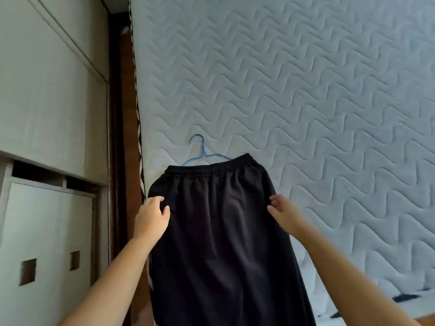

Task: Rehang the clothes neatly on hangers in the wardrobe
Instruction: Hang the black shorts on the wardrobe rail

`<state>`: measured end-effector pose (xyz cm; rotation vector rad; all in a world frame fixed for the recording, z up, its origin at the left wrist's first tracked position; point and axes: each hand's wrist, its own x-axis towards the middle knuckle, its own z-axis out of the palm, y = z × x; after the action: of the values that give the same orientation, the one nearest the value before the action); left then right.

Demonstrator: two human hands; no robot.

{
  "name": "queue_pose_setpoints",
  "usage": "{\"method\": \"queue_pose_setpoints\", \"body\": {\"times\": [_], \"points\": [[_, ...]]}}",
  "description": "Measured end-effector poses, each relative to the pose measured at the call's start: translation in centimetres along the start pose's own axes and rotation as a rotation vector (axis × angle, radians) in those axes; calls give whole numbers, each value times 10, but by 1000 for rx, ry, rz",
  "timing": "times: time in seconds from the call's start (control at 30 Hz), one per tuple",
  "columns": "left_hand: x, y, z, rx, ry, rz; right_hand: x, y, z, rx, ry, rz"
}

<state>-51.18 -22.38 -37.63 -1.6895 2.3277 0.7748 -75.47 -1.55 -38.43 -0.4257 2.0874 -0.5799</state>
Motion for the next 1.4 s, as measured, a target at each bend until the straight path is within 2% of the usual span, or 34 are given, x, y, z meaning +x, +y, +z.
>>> {"method": "queue_pose_setpoints", "body": {"times": [0.13,0.23,0.4,0.53,0.77,0.93,1.1,1.3,1.4], "points": [[64,-15,15,37,41,-8,74,-24,5,-158,116,-117],[101,-31,28,53,56,-75,120,-35,11,-186,220,-112],[128,-47,51,-113,-64,-145,167,-40,24,-244,209,-92],[122,-47,58,-212,-46,-219,166,-37,32,-338,212,-69],[81,-40,29,-322,5,-243,107,-42,12,-223,246,-72],[16,-32,-4,-224,-28,-188,31,-35,-8,-104,283,-54],[-70,-34,-23,-164,-99,-182,-63,3,-7,22,294,40],[-163,-49,-17,-139,-143,-258,-159,55,1,56,249,89],[-204,-52,-16,-116,-148,-211,-194,74,-2,62,219,91]]}}
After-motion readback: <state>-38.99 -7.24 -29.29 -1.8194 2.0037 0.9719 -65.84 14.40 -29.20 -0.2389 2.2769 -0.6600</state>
